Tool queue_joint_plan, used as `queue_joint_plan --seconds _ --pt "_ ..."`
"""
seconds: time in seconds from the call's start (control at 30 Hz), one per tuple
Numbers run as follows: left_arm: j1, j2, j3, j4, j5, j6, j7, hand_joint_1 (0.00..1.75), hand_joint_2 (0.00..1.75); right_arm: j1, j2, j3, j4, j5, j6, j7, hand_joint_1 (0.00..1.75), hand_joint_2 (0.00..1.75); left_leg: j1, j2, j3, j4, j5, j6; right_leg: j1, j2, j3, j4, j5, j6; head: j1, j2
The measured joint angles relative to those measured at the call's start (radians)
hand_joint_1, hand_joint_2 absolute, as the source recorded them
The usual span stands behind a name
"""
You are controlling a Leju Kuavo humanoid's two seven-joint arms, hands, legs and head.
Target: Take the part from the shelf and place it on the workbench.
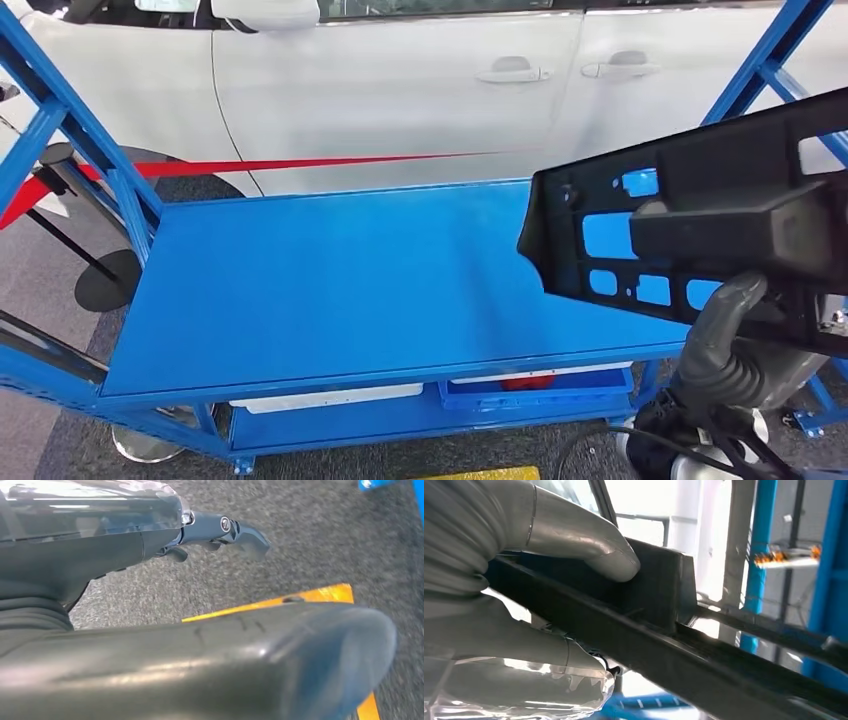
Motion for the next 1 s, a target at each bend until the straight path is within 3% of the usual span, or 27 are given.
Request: queue_joint_plan --seconds 0.07,0.1,0.2,0.23,0.27,0.3,0.37,0.43,0.53,0.57,0.63,0.7,0.73,0.77,0.8,0.87,0.93,1.0 --pt "0.000 -0.002 0.009 0.000 0.006 0.002 0.003 0.00 0.00 0.017 0.005 -0.007 -0.008 -0.007 0.034 0.000 1.75 1.75 0.004 0.002 0.000 -0.012 0.012 0.010 -0.002 0.000 -0.004 0.011 -0.015 0.011 0.000 0.000" --pt "-0.001 -0.003 0.013 0.000 0.008 0.002 0.003 0.00 0.00 0.021 0.008 -0.012 -0.011 -0.007 0.043 0.000 1.75 1.75 0.007 0.003 -0.001 -0.019 0.019 0.015 -0.003 0.001 -0.013 0.036 -0.040 0.017 0.000 0.000" --pt "-0.003 -0.004 0.022 0.000 0.010 0.003 0.005 0.00 0.00 0.032 0.012 -0.020 -0.014 -0.006 0.049 0.000 1.75 1.75 0.008 0.006 -0.017 -0.020 0.033 0.020 -0.014 0.001 -0.071 0.200 -0.150 0.032 0.000 0.000" --pt "-0.003 -0.005 0.024 0.000 0.010 0.003 0.005 0.00 0.00 0.036 0.013 -0.021 -0.014 -0.006 0.050 0.000 1.75 1.75 0.008 0.006 -0.024 -0.018 0.037 0.018 -0.017 0.000 -0.083 0.242 -0.167 0.036 0.000 0.000" --pt "-0.003 -0.005 0.026 0.000 0.010 0.003 0.006 0.00 0.00 0.039 0.014 -0.021 -0.014 -0.006 0.051 0.000 1.75 1.75 0.009 0.006 -0.032 -0.015 0.041 0.016 -0.021 0.000 -0.078 0.251 -0.164 0.040 0.000 0.000" --pt "-0.003 -0.006 0.027 0.000 0.010 0.003 0.007 0.00 0.00 0.040 0.015 -0.021 -0.014 -0.003 0.055 0.000 1.75 1.75 0.011 0.007 -0.041 -0.010 0.044 0.013 -0.025 -0.001 -0.053 0.220 -0.145 0.043 0.000 0.000" --pt "-0.003 -0.008 0.029 0.000 0.010 0.004 0.009 0.00 0.00 0.040 0.019 -0.022 -0.014 0.011 0.068 0.000 1.75 1.75 0.014 0.006 -0.056 0.000 0.051 0.003 -0.032 -0.001 0.033 0.088 -0.097 0.048 0.000 0.000" --pt "-0.003 -0.009 0.030 0.000 0.010 0.007 0.011 0.00 0.00 0.042 0.028 -0.022 -0.014 0.027 0.082 0.000 1.75 1.75 0.014 0.004 -0.063 0.005 0.060 -0.010 -0.028 0.005 0.080 0.004 -0.071 0.040 0.000 0.000" --pt "-0.003 -0.010 0.032 0.000 0.008 0.010 0.016 0.00 0.00 0.047 0.049 -0.022 -0.014 0.037 0.094 0.000 1.75 1.75 0.015 0.001 -0.068 0.002 0.077 -0.033 -0.021 0.009 0.068 -0.003 -0.056 0.016 0.000 0.000" --pt "-0.002 -0.010 0.032 0.000 0.006 0.010 0.019 0.00 0.00 0.047 0.057 -0.022 -0.014 0.043 0.094 0.001 1.75 1.75 0.016 0.000 -0.073 0.009 0.067 -0.038 -0.021 0.007 0.061 -0.004 -0.048 0.006 0.000 0.000" --pt "-0.001 -0.010 0.032 0.000 0.004 0.012 0.024 0.00 0.00 0.049 0.073 -0.022 -0.013 0.058 0.095 0.000 1.75 1.75 0.019 0.000 -0.097 0.075 -0.006 -0.044 -0.022 0.002 0.042 -0.007 -0.028 -0.014 0.000 0.000" --pt "-0.002 -0.010 0.032 0.000 0.004 0.012 0.028 0.00 0.00 0.052 0.085 -0.022 -0.013 0.068 0.095 0.000 1.75 1.75 0.018 0.001 -0.131 0.202 -0.104 -0.046 -0.015 0.000 0.014 -0.006 -0.007 -0.024 0.000 0.000" --pt "-0.002 -0.010 0.032 0.000 0.003 0.013 0.029 0.00 0.00 0.053 0.089 -0.022 -0.012 0.069 0.095 0.000 1.75 1.75 0.018 0.001 -0.138 0.256 -0.130 -0.046 -0.011 0.000 -0.002 -0.005 0.003 -0.026 0.000 0.000" --pt "-0.002 -0.010 0.032 0.000 0.003 0.013 0.029 0.00 0.00 0.054 0.093 -0.022 -0.012 0.070 0.095 0.000 1.75 1.75 0.017 0.001 -0.133 0.286 -0.133 -0.044 -0.007 0.000 -0.017 -0.003 0.014 -0.027 0.000 0.000" --pt "-0.003 -0.010 0.032 0.000 0.003 0.013 0.029 0.00 0.00 0.055 0.096 -0.022 -0.012 0.070 0.095 0.000 1.75 1.75 0.015 0.001 -0.109 0.281 -0.116 -0.040 -0.002 0.000 -0.032 -0.002 0.024 -0.028 0.000 0.000" --pt "-0.004 -0.010 0.032 0.000 0.002 0.014 0.029 0.00 0.00 0.056 0.101 -0.022 -0.011 0.070 0.095 0.000 1.75 1.75 0.004 0.001 -0.013 0.173 -0.071 -0.018 0.005 0.000 -0.054 0.001 0.043 -0.029 0.000 0.000" --pt "-0.009 -0.006 0.032 0.000 0.001 0.015 0.030 0.00 0.00 0.057 0.104 -0.022 -0.011 0.075 0.095 0.000 1.75 1.75 -0.008 0.003 0.090 0.027 -0.070 0.003 0.009 -0.002 -0.067 0.001 0.061 -0.023 0.000 0.000" --pt "-0.012 -0.004 0.032 -0.001 -0.002 0.014 0.031 0.00 0.00 0.059 0.109 -0.022 -0.011 0.087 0.095 0.001 1.75 1.75 -0.016 0.005 0.124 -0.040 -0.080 0.008 0.005 -0.005 -0.070 -0.003 0.078 -0.012 0.000 0.000"
